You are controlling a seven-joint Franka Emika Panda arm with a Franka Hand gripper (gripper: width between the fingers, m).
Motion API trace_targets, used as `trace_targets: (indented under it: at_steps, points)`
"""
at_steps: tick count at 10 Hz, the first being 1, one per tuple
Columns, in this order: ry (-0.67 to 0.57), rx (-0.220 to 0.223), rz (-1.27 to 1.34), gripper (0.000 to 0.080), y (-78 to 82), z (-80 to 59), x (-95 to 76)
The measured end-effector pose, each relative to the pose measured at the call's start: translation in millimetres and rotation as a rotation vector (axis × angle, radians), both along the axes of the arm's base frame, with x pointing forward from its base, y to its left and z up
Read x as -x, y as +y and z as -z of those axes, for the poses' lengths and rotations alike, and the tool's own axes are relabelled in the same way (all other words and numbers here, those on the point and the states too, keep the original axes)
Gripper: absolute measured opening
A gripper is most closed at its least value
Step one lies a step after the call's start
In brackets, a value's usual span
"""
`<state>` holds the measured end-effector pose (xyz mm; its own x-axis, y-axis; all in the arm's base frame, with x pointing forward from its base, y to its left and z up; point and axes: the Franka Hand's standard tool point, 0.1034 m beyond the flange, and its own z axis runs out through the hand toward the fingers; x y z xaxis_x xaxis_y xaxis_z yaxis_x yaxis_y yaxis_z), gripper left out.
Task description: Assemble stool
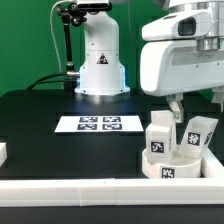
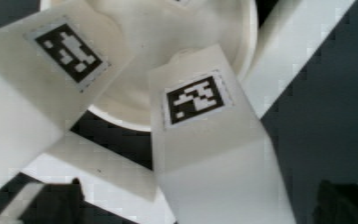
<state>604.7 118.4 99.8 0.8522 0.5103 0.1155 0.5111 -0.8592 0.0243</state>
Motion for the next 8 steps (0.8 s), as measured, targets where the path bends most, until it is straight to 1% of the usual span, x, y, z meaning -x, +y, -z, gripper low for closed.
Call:
trace_targets:
  at_steps: [1, 3, 6, 8]
  points:
    - [-0.002, 0.021, -0.074, 0.0649, -0.1, -0.1, 0.2]
    - [-0.008, 0.025, -0.083, 0.0649, 2.7, 4.2, 1.1]
    - [-0.014, 0.034, -0.078, 0.0649, -1.1, 16.2, 1.5]
    - [-0.012, 0.033, -0.065, 0.0649, -0.2, 16.8, 2.0]
